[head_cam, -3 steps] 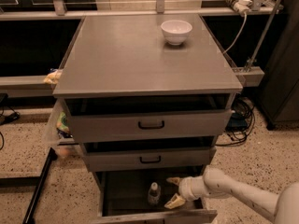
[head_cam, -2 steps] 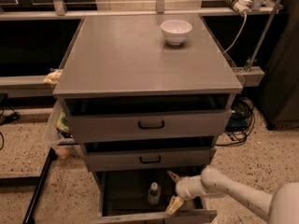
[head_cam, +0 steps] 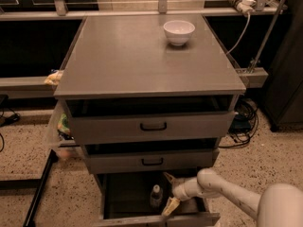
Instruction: Pick blue plastic bottle from bottom drawer and place on counter
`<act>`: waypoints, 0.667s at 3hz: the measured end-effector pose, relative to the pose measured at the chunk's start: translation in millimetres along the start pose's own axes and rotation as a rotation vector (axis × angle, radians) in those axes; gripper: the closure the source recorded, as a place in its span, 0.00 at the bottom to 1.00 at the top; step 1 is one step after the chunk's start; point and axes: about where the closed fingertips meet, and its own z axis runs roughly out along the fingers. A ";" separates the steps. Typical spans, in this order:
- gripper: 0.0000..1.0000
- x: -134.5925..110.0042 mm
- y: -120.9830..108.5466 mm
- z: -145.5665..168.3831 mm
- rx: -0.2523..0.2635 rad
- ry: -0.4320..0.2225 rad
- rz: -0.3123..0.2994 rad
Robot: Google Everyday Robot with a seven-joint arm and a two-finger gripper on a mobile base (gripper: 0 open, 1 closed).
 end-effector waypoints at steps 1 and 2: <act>0.00 6.0 -2.6 16.7 -0.016 -0.024 -0.021; 0.00 8.9 -5.4 30.3 -0.023 -0.047 -0.033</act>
Offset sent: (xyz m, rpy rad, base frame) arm 0.0202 0.0250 -0.0379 0.0701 -0.0333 0.0532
